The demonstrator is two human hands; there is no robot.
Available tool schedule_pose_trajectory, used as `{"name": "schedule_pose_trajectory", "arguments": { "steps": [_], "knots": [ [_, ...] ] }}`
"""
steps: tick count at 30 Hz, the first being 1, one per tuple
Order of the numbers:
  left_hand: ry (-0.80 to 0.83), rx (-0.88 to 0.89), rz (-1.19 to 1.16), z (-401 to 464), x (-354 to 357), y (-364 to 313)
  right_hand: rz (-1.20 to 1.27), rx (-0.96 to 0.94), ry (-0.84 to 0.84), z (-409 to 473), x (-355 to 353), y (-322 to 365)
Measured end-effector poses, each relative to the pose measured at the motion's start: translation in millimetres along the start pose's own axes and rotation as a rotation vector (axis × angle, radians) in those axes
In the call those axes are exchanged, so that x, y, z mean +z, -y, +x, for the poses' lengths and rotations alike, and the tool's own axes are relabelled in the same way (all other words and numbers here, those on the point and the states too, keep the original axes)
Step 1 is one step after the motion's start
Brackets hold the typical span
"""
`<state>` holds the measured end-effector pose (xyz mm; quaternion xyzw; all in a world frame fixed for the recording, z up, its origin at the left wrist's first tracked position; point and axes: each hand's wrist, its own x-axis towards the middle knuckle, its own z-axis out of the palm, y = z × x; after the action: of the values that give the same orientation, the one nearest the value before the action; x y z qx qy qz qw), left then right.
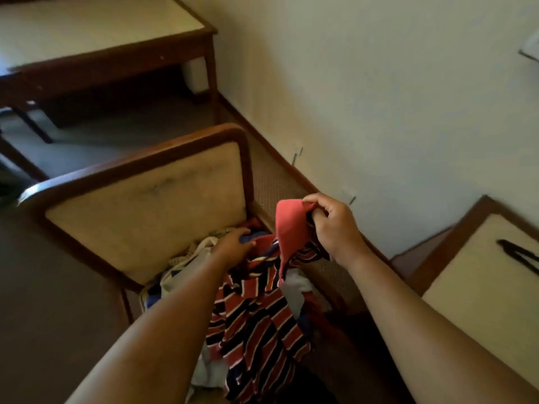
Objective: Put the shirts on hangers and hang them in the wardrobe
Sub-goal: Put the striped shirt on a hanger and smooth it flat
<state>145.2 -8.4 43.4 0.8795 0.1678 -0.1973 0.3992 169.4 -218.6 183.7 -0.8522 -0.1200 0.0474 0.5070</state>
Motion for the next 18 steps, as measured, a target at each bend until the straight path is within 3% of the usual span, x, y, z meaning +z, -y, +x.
{"name": "schedule_pose_trajectory", "arguments": {
  "steps": [3,6,11,15,18],
  "knots": [
    [0.224,0.066,0.095,-8,20,-40,-0.002,-0.001,-0.107,-24,-43,7],
    [0.326,0.114,0.145,-30,37,-89,0.003,0.009,-0.253,-58,-96,6],
    [0.319,0.233,-0.235,-75,55,-170,0.048,0.117,-0.454,-136,-201,-10],
    [0.405,0.207,-0.616,-124,88,-233,0.163,0.242,-0.615,-200,-272,-35],
    [0.449,0.202,-0.739,-150,132,-277,0.176,0.299,-0.698,-240,-311,-52]
  ]
}}
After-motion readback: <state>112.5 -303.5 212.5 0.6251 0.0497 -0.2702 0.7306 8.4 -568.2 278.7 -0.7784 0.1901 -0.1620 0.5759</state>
